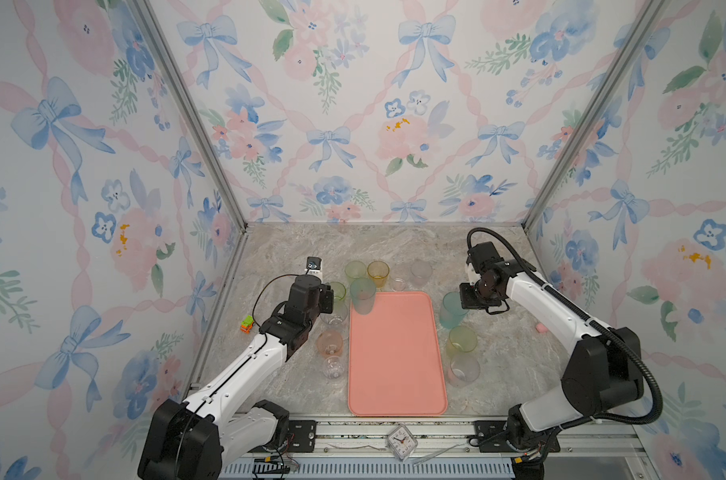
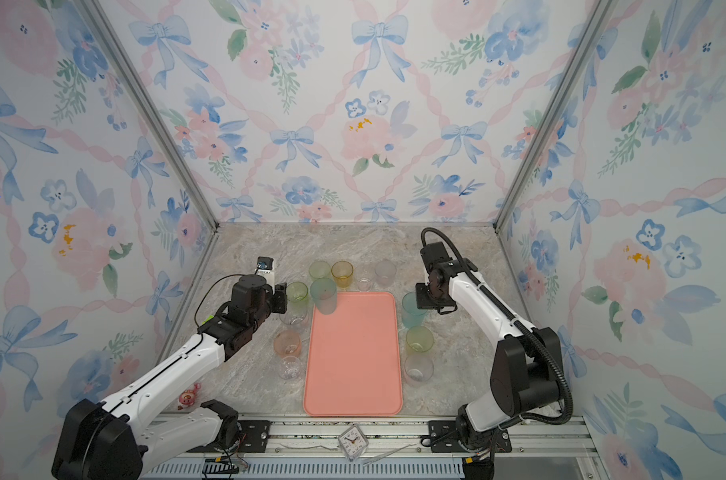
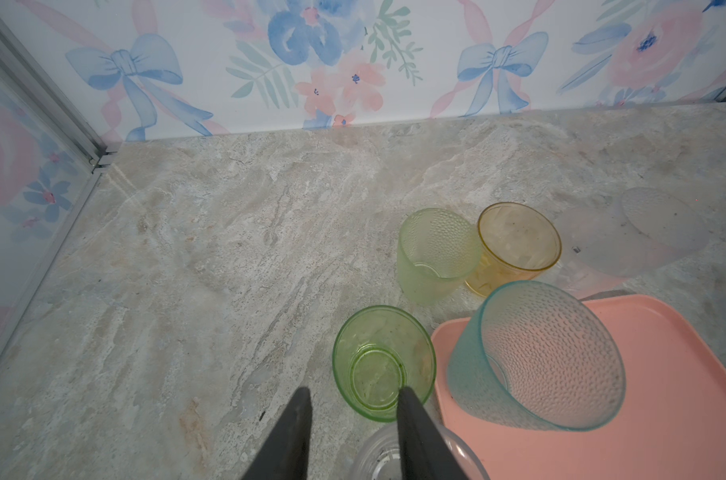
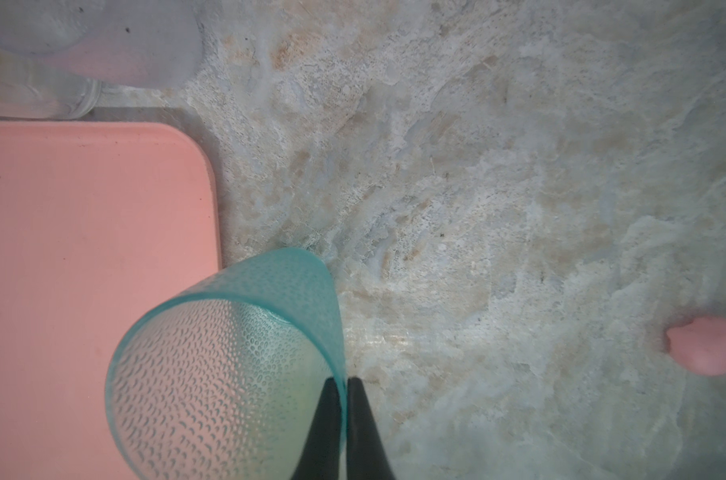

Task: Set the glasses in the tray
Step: 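Close the right gripper on the rim of the second teal cup, then carry the second teal cup with the right gripper over the tray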

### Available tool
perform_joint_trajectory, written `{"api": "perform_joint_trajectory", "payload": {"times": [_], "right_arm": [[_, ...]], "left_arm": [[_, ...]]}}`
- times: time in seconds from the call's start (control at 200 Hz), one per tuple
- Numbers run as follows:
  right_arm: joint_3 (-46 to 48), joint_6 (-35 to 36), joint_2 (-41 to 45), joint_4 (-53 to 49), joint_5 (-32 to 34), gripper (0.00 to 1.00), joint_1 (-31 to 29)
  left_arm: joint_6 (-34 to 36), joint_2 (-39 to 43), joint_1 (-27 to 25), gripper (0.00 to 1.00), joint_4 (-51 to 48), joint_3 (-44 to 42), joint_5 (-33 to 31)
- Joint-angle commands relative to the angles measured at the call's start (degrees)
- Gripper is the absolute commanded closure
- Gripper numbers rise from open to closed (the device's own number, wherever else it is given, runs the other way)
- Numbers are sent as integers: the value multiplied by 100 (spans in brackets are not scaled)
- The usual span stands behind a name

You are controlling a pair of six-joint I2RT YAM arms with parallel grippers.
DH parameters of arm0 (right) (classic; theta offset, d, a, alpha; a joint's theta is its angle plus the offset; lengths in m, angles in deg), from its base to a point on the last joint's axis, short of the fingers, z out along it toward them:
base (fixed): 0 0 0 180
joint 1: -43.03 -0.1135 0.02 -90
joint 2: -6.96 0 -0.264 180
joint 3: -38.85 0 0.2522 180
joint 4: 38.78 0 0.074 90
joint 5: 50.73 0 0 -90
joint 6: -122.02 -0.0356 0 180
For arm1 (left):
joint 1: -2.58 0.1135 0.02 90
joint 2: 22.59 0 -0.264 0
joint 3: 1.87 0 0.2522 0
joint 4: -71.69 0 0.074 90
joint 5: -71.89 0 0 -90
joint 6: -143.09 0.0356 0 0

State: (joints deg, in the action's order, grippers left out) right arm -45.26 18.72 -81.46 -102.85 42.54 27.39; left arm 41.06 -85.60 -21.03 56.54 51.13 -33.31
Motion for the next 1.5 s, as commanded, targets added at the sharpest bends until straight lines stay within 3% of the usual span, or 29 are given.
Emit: {"api": "perform_joint_trajectory", "payload": {"times": [0.0,0.41,0.585,0.965,1.496], "right_arm": [[-27,55,59,-129,125,95,93],[-688,124,464,-335,143,96,80],[-1140,117,412,-339,51,96,-283],[-2501,161,-892,-470,-96,96,-1446],[-3634,284,-2219,-853,-184,96,-1982]], "left_arm": [[87,-56,-32,63,65,162,-33],[25,-130,-67,64,79,180,-55],[-1,-159,-85,64,93,211,-67],[8,-171,-143,64,97,242,-86],[104,-110,-143,63,86,246,-67]]}}
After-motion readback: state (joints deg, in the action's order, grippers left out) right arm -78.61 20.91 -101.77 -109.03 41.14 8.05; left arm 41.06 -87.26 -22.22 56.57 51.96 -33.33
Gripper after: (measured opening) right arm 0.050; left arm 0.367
